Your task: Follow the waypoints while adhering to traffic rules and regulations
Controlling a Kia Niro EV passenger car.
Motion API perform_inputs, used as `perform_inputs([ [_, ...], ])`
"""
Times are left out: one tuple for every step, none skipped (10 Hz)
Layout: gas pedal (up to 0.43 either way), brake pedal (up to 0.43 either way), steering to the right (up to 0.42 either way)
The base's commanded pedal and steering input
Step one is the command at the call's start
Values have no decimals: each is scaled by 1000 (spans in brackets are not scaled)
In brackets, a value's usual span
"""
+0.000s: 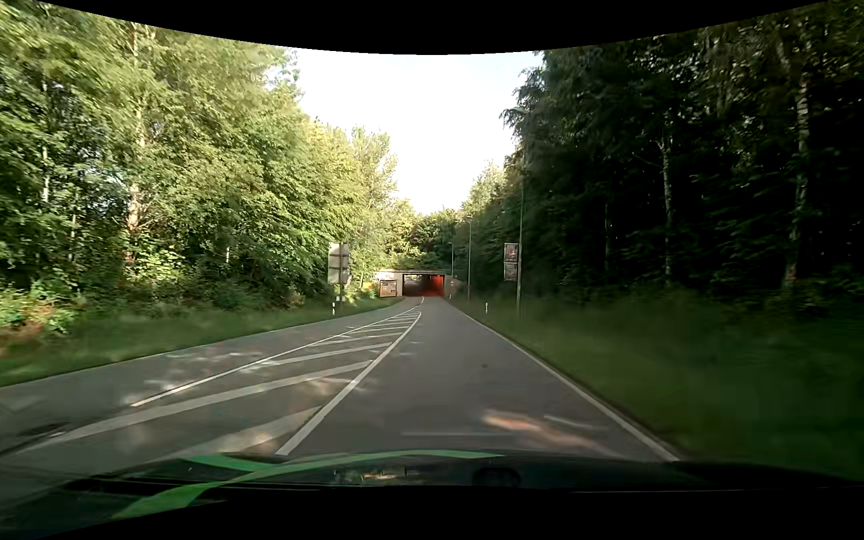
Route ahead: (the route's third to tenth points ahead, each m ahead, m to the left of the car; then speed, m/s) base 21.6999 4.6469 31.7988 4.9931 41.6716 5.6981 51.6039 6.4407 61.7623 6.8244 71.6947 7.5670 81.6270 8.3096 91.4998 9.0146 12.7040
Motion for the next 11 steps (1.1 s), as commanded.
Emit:
perform_inputs([
  [150,0,-8],
  [150,0,-8],
  [150,0,-8],
  [150,0,-8],
  [150,0,-8],
  [150,0,-8],
  [150,0,-6],
  [150,0,-5],
  [150,0,-5],
  [150,0,-5],
  [150,0,-6],
])
